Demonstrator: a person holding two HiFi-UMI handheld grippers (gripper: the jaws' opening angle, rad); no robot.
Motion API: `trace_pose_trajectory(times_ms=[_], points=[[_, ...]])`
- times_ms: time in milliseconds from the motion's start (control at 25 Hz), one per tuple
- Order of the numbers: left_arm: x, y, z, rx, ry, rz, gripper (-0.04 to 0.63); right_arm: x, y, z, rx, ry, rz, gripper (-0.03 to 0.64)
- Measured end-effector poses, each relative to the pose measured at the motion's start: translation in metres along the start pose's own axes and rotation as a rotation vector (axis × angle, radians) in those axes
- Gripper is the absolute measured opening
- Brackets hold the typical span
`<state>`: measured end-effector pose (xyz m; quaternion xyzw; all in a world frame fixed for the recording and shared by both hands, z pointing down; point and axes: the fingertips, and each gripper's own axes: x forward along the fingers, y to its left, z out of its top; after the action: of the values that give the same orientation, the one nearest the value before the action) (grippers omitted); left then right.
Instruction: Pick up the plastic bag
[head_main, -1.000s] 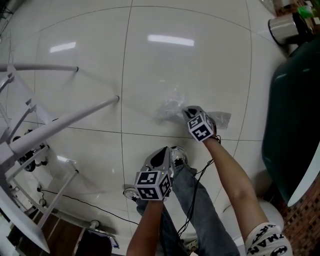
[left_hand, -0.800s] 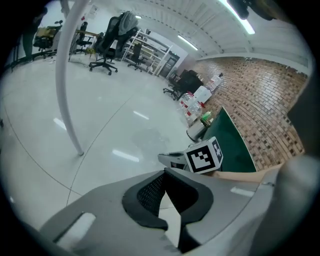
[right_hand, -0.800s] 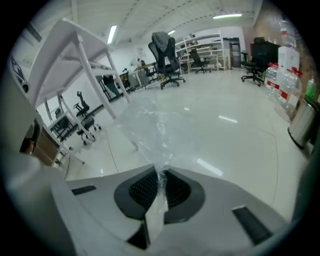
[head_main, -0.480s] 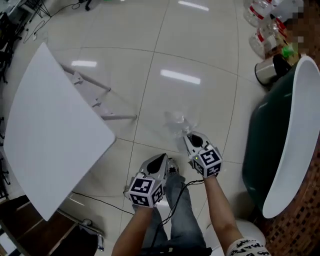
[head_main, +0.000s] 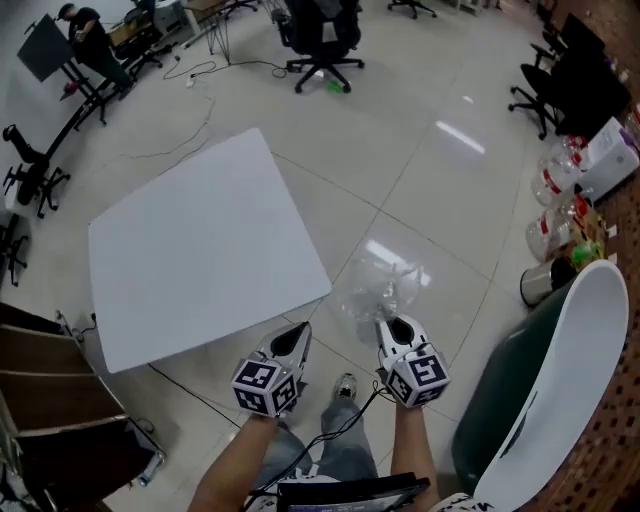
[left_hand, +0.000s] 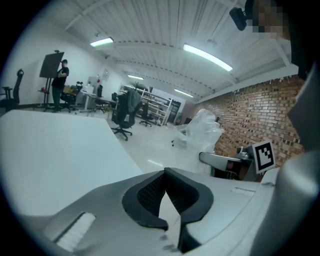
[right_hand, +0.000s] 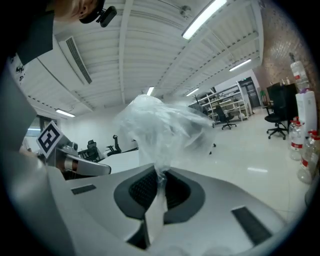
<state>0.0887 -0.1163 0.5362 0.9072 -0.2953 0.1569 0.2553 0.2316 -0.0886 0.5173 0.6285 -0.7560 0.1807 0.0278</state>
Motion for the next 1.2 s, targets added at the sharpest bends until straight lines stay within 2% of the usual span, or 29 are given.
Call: trace_pose_trajectory(times_ms=[240,400,520,720,920,1200], points=[[-0.122,0.064,0.059,-0.017,-0.13,0.194,0.0,0.017,0.091,0.064,-0.063,0.037,0.126,0.005],[-0.192,0.102,0.068,-0.019,-0.214,0.301,0.0,0.031,0.148,0.084,-0.185,0.041,0.184,0.005],[-0.238,0.128,0.072,-0.032,-0.259,0.358,0.0,0.045,0.194,0.089,-0.213,0.03,0.224,0.005],[-0.282,0.151,0.072,-0.046,-0.3,0.389,0.0,0.059,0.253,0.083,-0.257,0.05,0.267,0.005],[-0.309,0.169,0.069,-0.047,-0.31,0.396,0.0,0.066,0.295,0.085,-0.256,0.041,0.285,0.005],[-0.323,0.183,0.069,-0.043,-0.316,0.395,0.002,0.068,0.316,0.078,-0.263,0.063,0.284,0.005]])
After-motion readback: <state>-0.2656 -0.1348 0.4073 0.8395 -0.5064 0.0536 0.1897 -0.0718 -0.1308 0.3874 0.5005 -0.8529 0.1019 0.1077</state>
